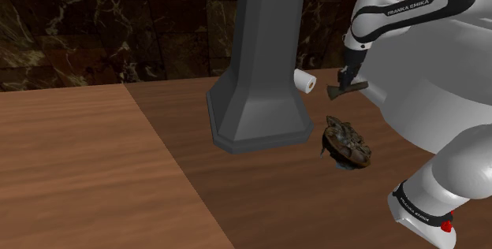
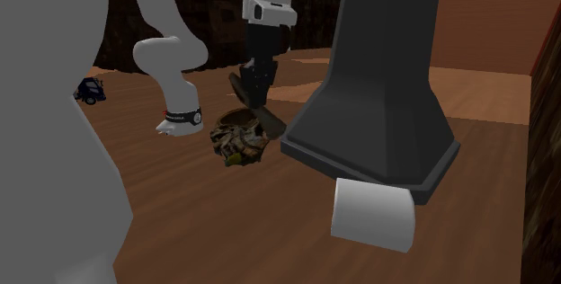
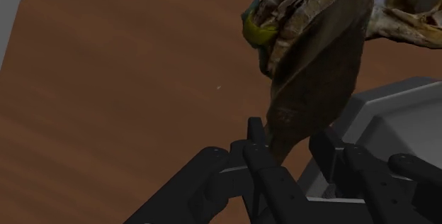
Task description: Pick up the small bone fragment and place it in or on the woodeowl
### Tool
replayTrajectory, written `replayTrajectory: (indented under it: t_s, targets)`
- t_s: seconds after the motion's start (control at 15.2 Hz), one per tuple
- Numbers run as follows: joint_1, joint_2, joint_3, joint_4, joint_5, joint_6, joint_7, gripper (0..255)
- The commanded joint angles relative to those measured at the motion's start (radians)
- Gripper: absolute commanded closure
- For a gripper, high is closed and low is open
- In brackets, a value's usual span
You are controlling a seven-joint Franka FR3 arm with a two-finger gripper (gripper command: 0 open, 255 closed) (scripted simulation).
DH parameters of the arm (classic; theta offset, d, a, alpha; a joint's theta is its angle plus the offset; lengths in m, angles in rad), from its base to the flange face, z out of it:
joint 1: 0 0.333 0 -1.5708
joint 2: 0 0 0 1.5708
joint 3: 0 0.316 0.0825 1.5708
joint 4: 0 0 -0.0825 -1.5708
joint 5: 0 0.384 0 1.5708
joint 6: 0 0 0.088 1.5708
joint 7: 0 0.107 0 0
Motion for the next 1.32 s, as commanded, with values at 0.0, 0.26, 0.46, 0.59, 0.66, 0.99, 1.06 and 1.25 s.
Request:
replayTrajectory:
  t_s: [0.0,0.26,0.46,0.59,0.66,0.99,1.06,1.25]
  targets:
    - [0.003,-0.075,0.016,-0.079,-0.009,0.003,0.028,255]
    - [0.011,-0.236,0.055,-0.218,-0.011,-0.023,0.081,255]
    - [0.02,-0.363,0.088,-0.313,-0.001,-0.057,0.12,255]
    - [0.034,-0.483,0.121,-0.392,0.019,-0.101,0.155,255]
    - [0.034,-0.478,0.12,-0.402,0.018,-0.085,0.155,255]
    - [0.032,-0.445,0.115,-0.452,0.012,-0.002,0.158,255]
    - [0.032,-0.437,0.114,-0.462,0.011,0.016,0.158,255]
    - [0.031,-0.41,0.111,-0.489,0.008,0.069,0.16,255]
